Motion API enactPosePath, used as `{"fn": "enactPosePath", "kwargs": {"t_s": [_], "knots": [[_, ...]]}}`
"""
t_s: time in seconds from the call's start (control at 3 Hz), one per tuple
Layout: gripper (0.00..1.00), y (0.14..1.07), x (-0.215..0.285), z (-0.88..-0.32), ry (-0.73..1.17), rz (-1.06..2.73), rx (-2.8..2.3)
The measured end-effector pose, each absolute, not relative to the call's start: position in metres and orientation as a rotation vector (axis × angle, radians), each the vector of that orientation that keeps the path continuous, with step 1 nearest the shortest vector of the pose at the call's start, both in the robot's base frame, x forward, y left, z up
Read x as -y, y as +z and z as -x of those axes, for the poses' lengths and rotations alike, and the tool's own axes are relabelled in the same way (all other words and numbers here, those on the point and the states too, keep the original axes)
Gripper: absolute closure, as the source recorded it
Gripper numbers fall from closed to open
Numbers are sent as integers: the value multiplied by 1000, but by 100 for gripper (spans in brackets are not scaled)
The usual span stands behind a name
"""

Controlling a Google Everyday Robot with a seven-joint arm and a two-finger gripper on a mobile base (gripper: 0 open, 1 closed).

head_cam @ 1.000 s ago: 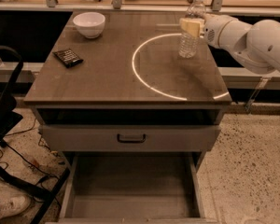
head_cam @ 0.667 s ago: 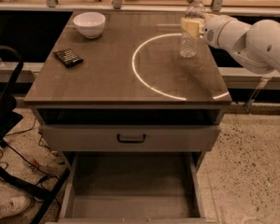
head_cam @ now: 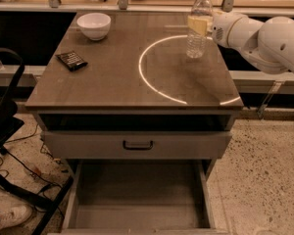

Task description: Move water bottle near rxbar chocolate

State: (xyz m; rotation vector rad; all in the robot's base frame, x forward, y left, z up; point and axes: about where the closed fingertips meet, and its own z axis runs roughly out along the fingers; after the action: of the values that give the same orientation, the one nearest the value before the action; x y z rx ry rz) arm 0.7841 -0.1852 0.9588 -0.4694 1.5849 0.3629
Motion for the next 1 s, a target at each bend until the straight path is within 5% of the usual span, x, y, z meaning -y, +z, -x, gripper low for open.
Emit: {"fn": "enactPosePath", "kwargs": {"t_s": [1.0], "knots": [[100,1011,68,-702,521,719,-1511]]}}
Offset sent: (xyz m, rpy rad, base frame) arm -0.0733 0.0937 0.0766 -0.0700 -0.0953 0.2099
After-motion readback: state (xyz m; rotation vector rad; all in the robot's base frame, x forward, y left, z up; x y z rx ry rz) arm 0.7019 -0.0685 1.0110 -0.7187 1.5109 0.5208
